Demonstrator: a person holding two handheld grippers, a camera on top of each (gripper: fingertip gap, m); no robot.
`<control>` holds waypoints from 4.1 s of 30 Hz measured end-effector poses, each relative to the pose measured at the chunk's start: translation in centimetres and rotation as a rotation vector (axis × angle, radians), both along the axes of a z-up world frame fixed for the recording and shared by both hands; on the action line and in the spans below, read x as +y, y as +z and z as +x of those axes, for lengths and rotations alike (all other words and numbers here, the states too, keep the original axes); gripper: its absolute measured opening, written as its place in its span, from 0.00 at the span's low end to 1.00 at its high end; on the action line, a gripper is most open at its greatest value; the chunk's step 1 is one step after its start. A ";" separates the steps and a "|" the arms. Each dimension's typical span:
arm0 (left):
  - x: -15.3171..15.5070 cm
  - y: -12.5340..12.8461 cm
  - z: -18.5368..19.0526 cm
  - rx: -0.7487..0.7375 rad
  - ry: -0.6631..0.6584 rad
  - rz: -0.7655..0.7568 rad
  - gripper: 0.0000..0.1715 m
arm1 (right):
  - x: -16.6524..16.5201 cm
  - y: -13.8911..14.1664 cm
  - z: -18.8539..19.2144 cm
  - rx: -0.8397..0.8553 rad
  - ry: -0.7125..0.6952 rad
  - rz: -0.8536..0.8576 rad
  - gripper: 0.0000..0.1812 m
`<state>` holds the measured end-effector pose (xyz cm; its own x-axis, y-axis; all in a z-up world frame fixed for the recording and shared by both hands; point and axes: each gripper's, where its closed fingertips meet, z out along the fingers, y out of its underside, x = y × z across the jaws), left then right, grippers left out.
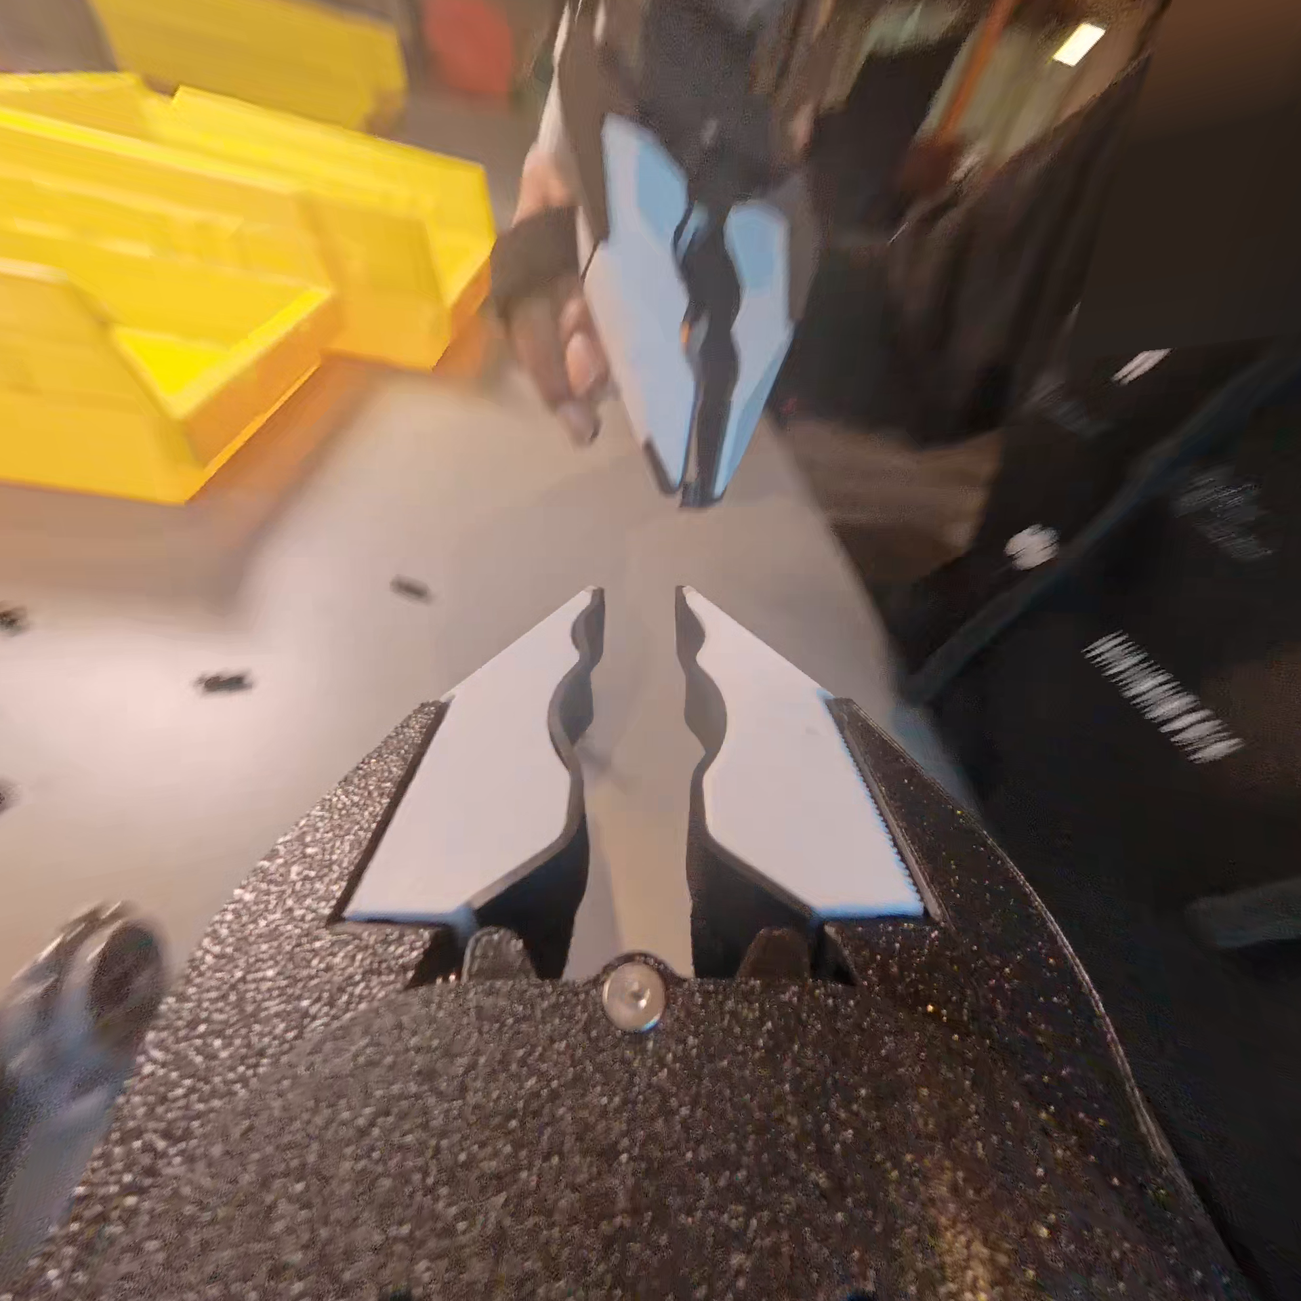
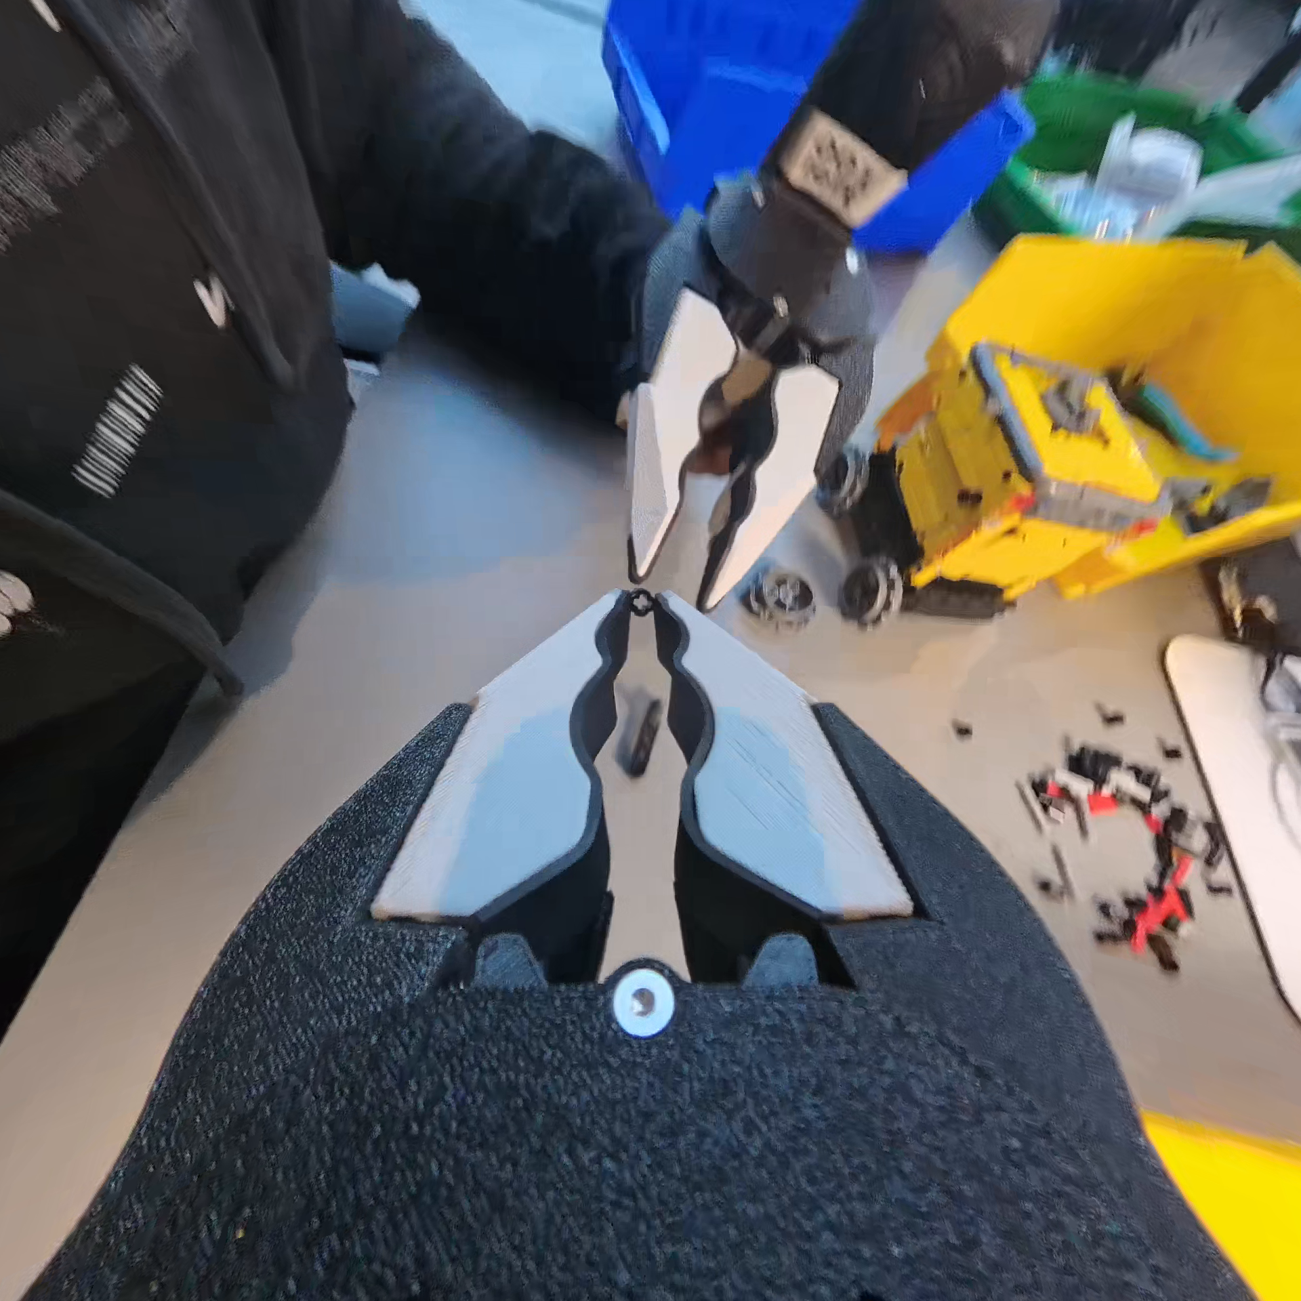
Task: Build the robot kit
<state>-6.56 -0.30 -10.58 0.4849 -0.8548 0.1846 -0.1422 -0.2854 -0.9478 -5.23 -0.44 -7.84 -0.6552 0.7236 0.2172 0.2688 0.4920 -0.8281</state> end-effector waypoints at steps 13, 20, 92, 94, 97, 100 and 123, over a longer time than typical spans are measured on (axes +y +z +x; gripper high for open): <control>1.9 -8.6 0.3 0.511 0.057 -0.064 0.07 | 2.2 -7.0 -0.9 -0.276 -0.118 0.156 0.04; 1.7 -8.5 0.6 0.510 0.058 -0.056 0.04 | 2.1 -7.4 -1.0 -0.304 -0.094 0.161 0.04; 1.8 -7.7 1.1 0.450 -0.008 -0.048 0.01 | 1.3 -8.2 -1.3 -0.317 0.357 0.289 0.04; 1.8 -7.7 1.1 0.448 -0.013 -0.050 0.01 | 1.3 -8.2 -1.3 -0.304 0.380 0.289 0.04; 1.8 -7.7 1.1 0.446 -0.021 -0.052 0.01 | 1.4 -8.2 -1.3 -0.302 0.407 0.264 0.04; 1.8 -7.7 1.1 0.445 -0.028 -0.053 0.01 | 1.5 -8.2 -1.3 -0.296 0.421 0.225 0.04; 1.6 -7.7 1.1 0.408 -0.091 -0.111 0.01 | 1.4 -8.3 -1.3 -0.341 0.563 0.381 0.03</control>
<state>-5.51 1.33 -18.27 0.4606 -0.8834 0.0868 -0.5280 -0.3512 -0.7732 -6.49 0.99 -16.10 -0.9790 0.1754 0.1042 0.1030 0.8658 -0.4896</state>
